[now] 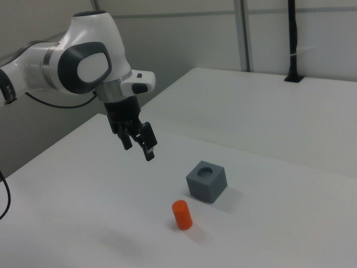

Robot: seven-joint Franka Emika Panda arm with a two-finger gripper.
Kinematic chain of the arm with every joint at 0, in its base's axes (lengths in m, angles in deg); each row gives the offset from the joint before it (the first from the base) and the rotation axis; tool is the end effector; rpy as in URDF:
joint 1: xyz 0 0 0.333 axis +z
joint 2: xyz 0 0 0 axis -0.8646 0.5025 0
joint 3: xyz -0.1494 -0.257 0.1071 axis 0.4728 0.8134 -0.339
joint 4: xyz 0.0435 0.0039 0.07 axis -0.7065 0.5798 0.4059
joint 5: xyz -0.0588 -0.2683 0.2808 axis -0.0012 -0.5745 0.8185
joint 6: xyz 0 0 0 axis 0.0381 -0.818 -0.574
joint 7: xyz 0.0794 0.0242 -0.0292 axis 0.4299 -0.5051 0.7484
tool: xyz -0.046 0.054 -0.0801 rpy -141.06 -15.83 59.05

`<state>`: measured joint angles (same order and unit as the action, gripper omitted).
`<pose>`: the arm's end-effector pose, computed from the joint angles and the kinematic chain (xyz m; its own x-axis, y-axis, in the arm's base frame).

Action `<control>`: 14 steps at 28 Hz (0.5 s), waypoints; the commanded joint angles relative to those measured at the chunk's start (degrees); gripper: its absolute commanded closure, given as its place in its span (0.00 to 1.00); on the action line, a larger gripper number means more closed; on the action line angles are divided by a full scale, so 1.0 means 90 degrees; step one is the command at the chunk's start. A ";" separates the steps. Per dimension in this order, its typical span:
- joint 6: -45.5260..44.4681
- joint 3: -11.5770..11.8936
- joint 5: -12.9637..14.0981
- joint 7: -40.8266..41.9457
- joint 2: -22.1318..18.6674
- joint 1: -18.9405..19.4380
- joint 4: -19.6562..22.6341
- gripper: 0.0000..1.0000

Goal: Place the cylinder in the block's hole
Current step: 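Lower the open gripper down onto the orange cylinder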

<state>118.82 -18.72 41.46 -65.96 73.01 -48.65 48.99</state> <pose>0.5721 0.0427 0.5953 0.9922 -0.1248 0.0001 -0.1248 -0.9918 0.0292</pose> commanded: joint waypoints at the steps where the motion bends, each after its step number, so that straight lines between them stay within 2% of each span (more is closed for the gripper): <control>1: 0.0144 -0.0077 0.0124 0.0377 -0.0011 -0.0217 0.0056 0.00; 4: 0.0329 -0.0086 0.0194 0.0508 0.0008 -0.0208 0.0125 0.00; 14: 0.1715 -0.0106 0.0126 0.0518 0.0223 -0.0218 0.1344 0.00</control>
<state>128.07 -18.74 42.21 -62.67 75.19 -49.54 55.09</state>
